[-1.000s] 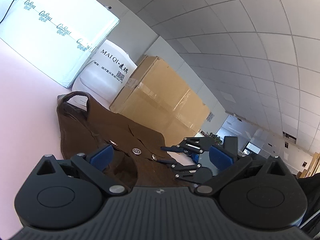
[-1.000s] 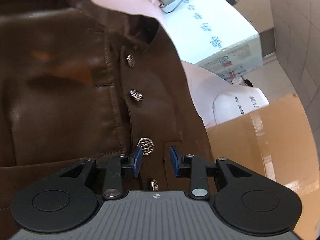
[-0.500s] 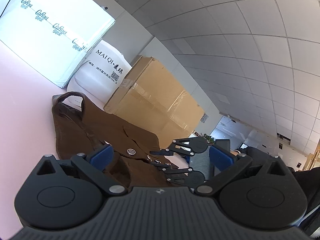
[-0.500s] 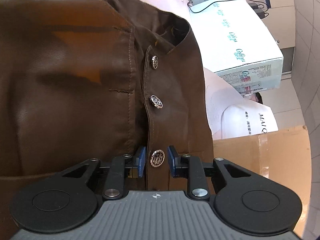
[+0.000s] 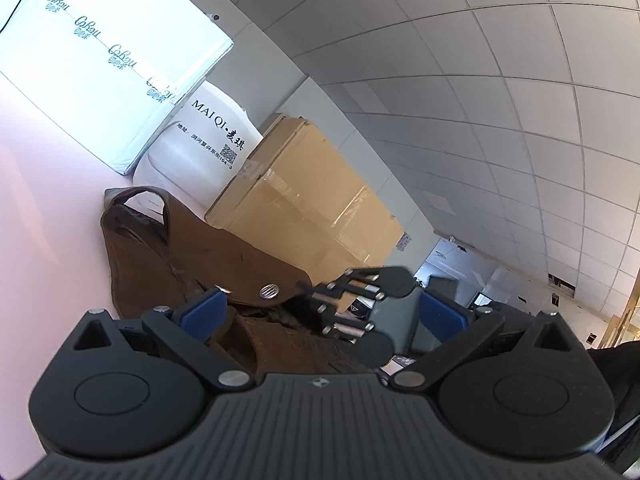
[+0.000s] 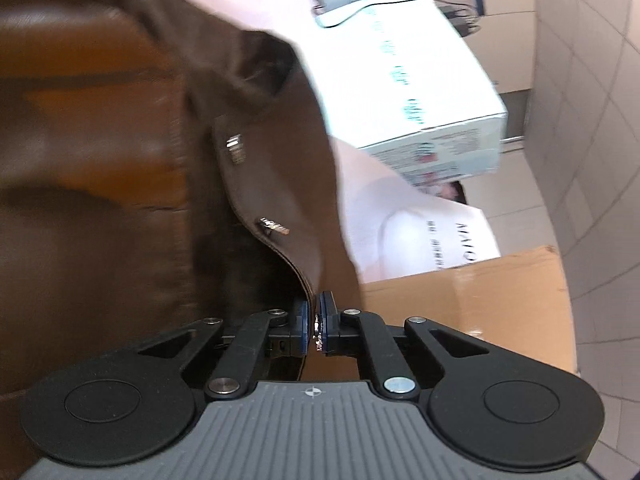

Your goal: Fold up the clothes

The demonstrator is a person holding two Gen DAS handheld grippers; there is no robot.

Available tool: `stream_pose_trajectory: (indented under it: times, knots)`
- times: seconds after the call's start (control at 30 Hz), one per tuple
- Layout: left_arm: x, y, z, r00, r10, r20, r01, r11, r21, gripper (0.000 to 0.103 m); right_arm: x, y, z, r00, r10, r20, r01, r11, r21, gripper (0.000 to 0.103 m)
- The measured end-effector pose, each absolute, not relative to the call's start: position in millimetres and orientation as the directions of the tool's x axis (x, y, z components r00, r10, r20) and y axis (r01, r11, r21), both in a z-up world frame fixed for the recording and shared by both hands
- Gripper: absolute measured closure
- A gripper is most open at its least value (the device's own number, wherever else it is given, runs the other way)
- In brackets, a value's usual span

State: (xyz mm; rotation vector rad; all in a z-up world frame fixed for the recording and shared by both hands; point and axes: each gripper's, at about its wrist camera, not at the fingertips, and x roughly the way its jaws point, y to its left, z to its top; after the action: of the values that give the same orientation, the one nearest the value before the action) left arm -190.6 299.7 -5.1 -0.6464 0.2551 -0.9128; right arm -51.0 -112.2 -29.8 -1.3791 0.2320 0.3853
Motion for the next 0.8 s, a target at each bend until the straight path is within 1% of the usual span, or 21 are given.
stream_pose_trajectory:
  times: [0.1, 0.27, 0.43, 0.47, 0.5, 0.53, 0.57, 0.6, 0.63, 0.67, 0.7, 0.73, 0.77, 0.8]
  knots:
    - [-190, 299, -5, 0.6, -0.798, 0.056, 0.648, 0.444, -0.619, 0.0, -68, -117, -24, 0.901, 0.149, -0.408, -0.428, 0.141, -0.893, 0.098]
    - [-190, 299, -5, 0.603, -0.797, 0.046, 0.643, 0.45, -0.62, 0.0, -88, -121, -38, 0.879, 0.16, -0.449, -0.469, 0.122, -0.875, 0.098]
    - [-188, 298, -5, 0.609, -0.792, 0.033, 0.632, 0.459, -0.625, 0.0, -85, -118, -54, 0.879, 0.154, -0.451, -0.47, 0.13, -0.873, 0.097]
    - [-188, 298, -5, 0.612, -0.79, 0.028, 0.626, 0.463, -0.627, 0.0, -87, -120, -51, 0.881, 0.155, -0.448, -0.469, 0.149, -0.87, 0.094]
    - [-188, 298, -5, 0.615, -0.788, 0.024, 0.622, 0.466, -0.629, 0.0, -89, -122, -48, 0.882, 0.157, -0.445, -0.468, 0.169, -0.867, 0.079]
    - [-188, 298, -5, 0.618, -0.786, 0.018, 0.617, 0.471, -0.63, 0.0, -91, -124, -46, 0.883, 0.158, -0.442, -0.467, 0.188, -0.864, 0.069]
    - [-188, 297, -5, 0.623, -0.782, 0.008, 0.61, 0.479, -0.631, 0.0, -95, -131, -34, 0.878, 0.173, -0.447, -0.478, 0.252, -0.841, 0.054]
    - [-187, 297, -5, 0.627, -0.779, 0.001, 0.604, 0.486, -0.632, 0.0, -100, -146, -14, 0.877, 0.192, -0.44, -0.48, 0.355, -0.802, 0.053]
    - [-187, 297, -5, 0.629, -0.777, -0.002, 0.602, 0.489, -0.631, 0.0, -100, -153, -7, 0.886, 0.181, -0.427, -0.463, 0.402, -0.79, 0.053]
    - [-187, 297, -5, 0.631, -0.775, -0.006, 0.6, 0.493, -0.63, 0.0, -99, -159, -1, 0.895, 0.167, -0.413, -0.443, 0.442, -0.78, 0.057]
    - [-187, 296, -5, 0.636, -0.771, -0.011, 0.596, 0.501, -0.628, 0.0, -97, -173, 7, 0.917, 0.124, -0.38, -0.388, 0.504, -0.771, 0.072]
    - [-188, 296, -4, 0.647, -0.762, -0.017, 0.591, 0.515, -0.621, 0.0, -93, -188, 11, 0.932, 0.066, -0.355, -0.329, 0.559, -0.761, 0.081]
    - [-190, 296, -3, 0.66, -0.751, -0.023, 0.584, 0.532, -0.613, 0.0, -89, -197, 11, 0.928, 0.035, -0.371, -0.32, 0.585, -0.745, 0.092]
    - [-192, 295, -2, 0.675, -0.737, -0.031, 0.574, 0.552, -0.605, 0.0, -84, -205, 9, 0.92, 0.008, -0.392, -0.316, 0.607, -0.729, 0.093]
